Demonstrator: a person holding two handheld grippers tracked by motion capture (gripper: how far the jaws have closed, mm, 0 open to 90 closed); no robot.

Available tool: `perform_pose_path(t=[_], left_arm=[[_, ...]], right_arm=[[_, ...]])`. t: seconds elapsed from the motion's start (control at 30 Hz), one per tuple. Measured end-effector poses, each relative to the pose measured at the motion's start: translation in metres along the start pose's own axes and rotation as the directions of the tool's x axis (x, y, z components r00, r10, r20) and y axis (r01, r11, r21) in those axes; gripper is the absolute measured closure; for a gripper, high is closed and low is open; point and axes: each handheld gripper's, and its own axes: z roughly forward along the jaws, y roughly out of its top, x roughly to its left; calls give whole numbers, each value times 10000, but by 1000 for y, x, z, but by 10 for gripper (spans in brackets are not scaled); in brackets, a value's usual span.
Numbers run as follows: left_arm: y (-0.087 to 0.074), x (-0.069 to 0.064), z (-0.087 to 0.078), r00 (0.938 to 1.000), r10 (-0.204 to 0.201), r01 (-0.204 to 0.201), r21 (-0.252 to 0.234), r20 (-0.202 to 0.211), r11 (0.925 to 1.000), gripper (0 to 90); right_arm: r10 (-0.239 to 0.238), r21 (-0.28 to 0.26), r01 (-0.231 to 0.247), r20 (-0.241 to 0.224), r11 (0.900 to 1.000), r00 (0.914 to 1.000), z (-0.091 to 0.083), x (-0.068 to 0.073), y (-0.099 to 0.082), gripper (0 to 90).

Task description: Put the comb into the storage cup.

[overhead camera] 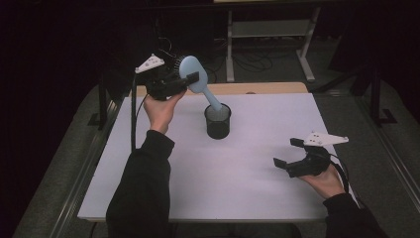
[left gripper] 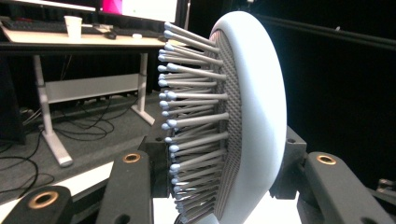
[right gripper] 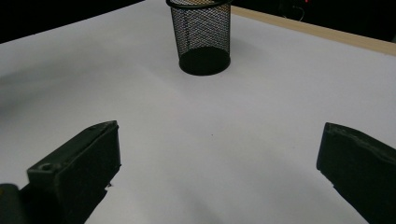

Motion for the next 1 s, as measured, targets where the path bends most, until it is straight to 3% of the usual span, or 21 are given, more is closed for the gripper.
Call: perform_pose_path(t=[1.0], left_arm=[[-32, -2, 26, 9998, -198, 200, 568, -45, 9982, 535]], right_arm=[[86, 153, -90, 270, 9998, 9996, -10, -3, -16, 0]])
